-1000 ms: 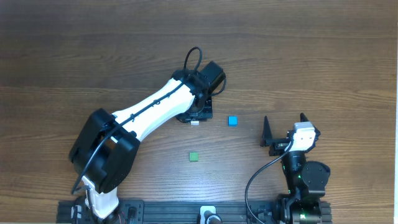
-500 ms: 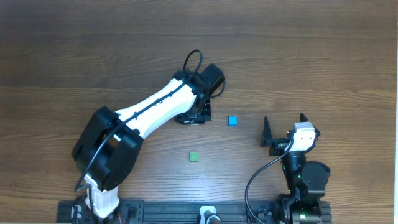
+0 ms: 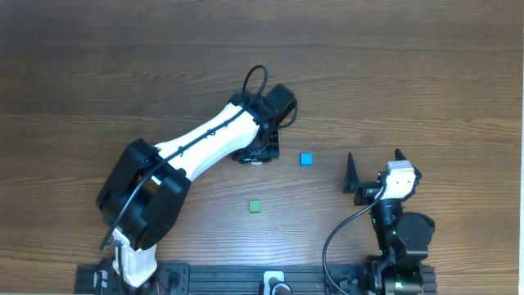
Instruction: Stack Cubes
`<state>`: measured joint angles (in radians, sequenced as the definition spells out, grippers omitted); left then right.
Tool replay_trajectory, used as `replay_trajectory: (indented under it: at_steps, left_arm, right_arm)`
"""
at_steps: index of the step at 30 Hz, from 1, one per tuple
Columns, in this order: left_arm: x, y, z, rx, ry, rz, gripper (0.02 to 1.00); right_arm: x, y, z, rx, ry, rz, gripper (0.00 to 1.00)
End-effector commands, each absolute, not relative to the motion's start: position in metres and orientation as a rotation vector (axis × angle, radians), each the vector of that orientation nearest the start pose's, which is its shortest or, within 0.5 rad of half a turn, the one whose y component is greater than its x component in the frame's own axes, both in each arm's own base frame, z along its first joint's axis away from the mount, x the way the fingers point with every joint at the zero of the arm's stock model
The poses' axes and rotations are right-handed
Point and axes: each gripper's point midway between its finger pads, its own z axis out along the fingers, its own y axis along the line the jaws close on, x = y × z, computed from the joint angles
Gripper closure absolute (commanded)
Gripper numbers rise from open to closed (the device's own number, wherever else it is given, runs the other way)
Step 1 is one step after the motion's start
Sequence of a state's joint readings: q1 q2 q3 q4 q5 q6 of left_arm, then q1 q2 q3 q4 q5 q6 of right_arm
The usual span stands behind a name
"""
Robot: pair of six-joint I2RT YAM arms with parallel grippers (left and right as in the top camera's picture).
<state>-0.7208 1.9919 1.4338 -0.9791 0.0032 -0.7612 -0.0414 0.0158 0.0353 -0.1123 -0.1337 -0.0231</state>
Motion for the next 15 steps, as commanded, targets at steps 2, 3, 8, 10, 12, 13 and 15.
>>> replay_trajectory:
  at_steps: [2,3,8,10,12,13,15]
  left_arm:
    - [0.282,-0.2497,0.0251,-0.086,3.129,-0.038,0.838]
    - [0.2821,-0.2498,0.025,-0.087,3.129,-0.038,0.836]
    - [0.2821,-0.2497,0.0249,-0.086,3.129,-0.037,0.82]
    - [0.2828,-0.2503,0.0248,-0.086,3.126,-0.041,0.816]
    - [0.2836,-0.251,0.0246,-0.086,3.123,-0.045,0.809]
    - [0.284,-0.2513,0.0245,-0.086,3.122,-0.047,0.805]
    - [0.2846,-0.2519,0.0234,-0.085,3.121,-0.048,0.796]
  right_arm:
    - [0.2435,0.0152,0.1586,-0.098,1.657,0.073,0.007]
    - [0.2435,0.0153,0.1585,-0.098,1.657,0.074,0.007]
    - [0.2435,0.0152,0.1585,-0.098,1.657,0.073,0.009]
    - [0.2435,0.0152,0.1586,-0.098,1.657,0.073,0.009]
    - [0.2435,0.0152,0.1585,-0.098,1.657,0.073,0.009]
    - [0.2435,0.0152,0.1585,-0.098,1.657,0.073,0.009]
    - [0.2435,0.0152,0.1585,-0.098,1.657,0.073,0.009]
